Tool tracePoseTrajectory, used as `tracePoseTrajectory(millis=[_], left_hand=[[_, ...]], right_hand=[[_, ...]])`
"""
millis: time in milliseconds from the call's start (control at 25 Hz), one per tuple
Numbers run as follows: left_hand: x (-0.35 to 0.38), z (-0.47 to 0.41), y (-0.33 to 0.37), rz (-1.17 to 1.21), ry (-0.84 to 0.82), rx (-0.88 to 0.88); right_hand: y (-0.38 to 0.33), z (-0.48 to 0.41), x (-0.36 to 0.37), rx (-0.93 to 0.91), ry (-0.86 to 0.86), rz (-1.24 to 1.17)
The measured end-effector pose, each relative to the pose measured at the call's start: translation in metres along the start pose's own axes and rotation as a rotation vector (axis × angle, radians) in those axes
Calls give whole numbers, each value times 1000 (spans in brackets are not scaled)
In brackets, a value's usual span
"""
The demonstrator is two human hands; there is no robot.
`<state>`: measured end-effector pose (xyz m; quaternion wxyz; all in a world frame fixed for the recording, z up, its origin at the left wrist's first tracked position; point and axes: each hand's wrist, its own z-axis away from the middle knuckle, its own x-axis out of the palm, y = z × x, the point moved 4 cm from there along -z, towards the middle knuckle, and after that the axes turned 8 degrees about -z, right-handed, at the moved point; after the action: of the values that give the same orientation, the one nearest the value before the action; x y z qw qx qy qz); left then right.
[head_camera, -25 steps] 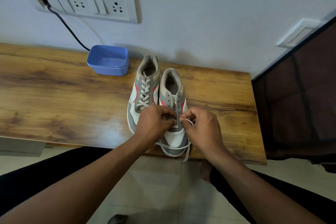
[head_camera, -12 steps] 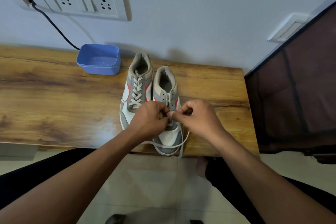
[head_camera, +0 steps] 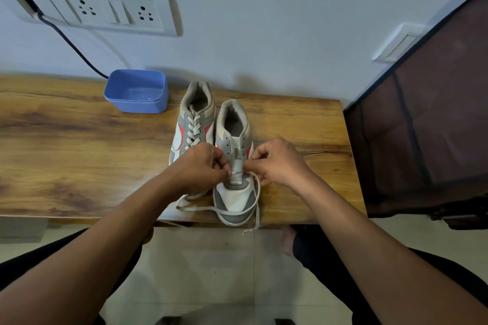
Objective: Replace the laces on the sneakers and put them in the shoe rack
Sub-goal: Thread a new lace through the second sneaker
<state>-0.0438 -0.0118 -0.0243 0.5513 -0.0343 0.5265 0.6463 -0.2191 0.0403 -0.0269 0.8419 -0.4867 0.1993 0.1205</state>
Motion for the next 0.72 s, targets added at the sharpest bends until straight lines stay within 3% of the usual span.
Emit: tracePoseTrajectory(millis=[200, 480, 600, 720], left_hand=[[1, 1, 3, -99, 46, 74], [13, 8, 12, -371, 321, 231], [15, 6, 14, -355, 310, 174], [4, 5, 12, -310, 181, 95]], right_hand=[[-5, 0, 6, -92, 18, 83], [-1, -2, 8, -100, 11, 82], [-3, 3, 9, -117, 43, 147], [-5, 2, 6, -107, 66, 119]])
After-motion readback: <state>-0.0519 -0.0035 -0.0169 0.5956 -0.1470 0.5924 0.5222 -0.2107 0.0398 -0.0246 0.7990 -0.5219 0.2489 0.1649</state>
